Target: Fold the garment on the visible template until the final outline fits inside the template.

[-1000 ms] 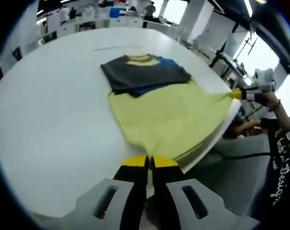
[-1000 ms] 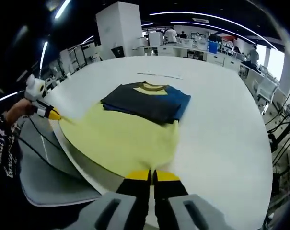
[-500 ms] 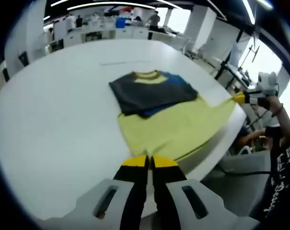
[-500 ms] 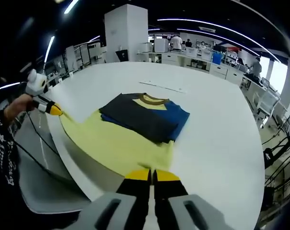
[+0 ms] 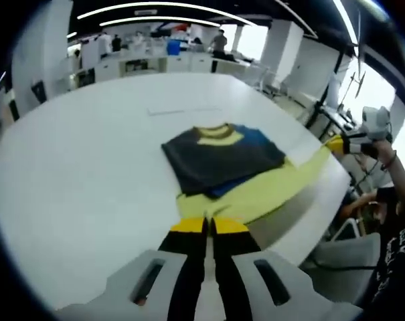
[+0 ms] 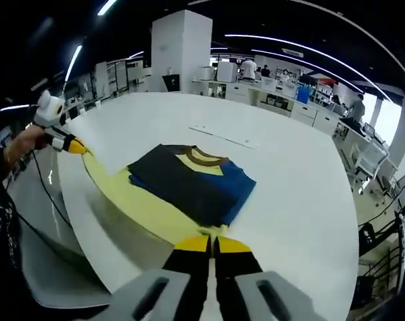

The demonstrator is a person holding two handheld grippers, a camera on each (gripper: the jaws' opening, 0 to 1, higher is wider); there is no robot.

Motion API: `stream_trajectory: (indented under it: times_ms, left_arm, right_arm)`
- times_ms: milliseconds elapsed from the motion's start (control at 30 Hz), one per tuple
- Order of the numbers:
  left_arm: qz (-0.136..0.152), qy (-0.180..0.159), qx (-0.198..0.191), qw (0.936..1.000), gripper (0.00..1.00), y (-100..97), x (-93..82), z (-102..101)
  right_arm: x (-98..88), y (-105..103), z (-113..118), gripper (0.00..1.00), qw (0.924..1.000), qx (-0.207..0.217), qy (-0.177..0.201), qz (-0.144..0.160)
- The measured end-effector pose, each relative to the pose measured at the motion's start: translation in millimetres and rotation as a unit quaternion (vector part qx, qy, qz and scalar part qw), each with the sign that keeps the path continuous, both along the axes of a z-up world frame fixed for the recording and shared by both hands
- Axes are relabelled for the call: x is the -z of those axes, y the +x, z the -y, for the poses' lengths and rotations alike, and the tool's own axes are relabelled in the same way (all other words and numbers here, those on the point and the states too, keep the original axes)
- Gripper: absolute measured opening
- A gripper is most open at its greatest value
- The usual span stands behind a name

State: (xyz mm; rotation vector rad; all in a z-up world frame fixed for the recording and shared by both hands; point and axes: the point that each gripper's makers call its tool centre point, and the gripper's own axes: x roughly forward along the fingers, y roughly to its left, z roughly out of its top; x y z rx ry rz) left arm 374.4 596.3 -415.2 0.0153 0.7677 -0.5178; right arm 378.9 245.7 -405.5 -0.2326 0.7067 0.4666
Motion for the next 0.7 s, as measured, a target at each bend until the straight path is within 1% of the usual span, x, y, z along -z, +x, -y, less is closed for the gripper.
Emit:
stream_trajectory:
  times_ms: [100, 167, 200, 300, 400, 500, 700]
  left_arm:
    - [0.017, 0.008, 0.004, 0.9998, 0.00, 8.8, -4.8, 7.1]
    - [0.020, 0.006, 0.001, 0.9998, 0.00, 17.4, -6.0, 5.4]
    - [0.026, 0.003, 0.000, 0.9997, 0.00, 23.4, -8.6, 5.1]
    - [0.033, 0.010, 0.001, 0.9994, 0.00, 31.7, -12.7, 7.3]
    - [0.039, 0.012, 0.002, 0.9992, 0.00, 43.3, -16.4, 5.7]
    - [0.042, 0.012, 0.002, 0.9991, 0.00, 49.9, -18.0, 7.8]
    - [0.045, 0.008, -0.006, 0.9989, 0.00, 66.7, -16.9, 6.0]
  right_arm:
    - [-2.7, 9.3, 0.8, 0.00, 1.0000, -0.003, -0.004, 0.006]
    - [-4.4, 16.3, 0.9, 0.00, 1.0000, -0.002, -0.002, 0.009]
    - [-4.8, 19.2, 1.3, 0.00, 0.9999, -0.003, -0.004, 0.010]
    - [-5.7, 29.5, 2.0, 0.00, 0.9999, -0.002, -0.005, 0.012]
    - [-7.6, 42.8, 1.0, 0.00, 0.9998, -0.005, -0.007, 0.016]
    - [-9.5, 49.6, 1.4, 0.00, 0.9998, -0.007, -0.010, 0.018]
    - [-12.3, 66.4, 1.4, 0.00, 0.9995, -0.013, -0.014, 0.023]
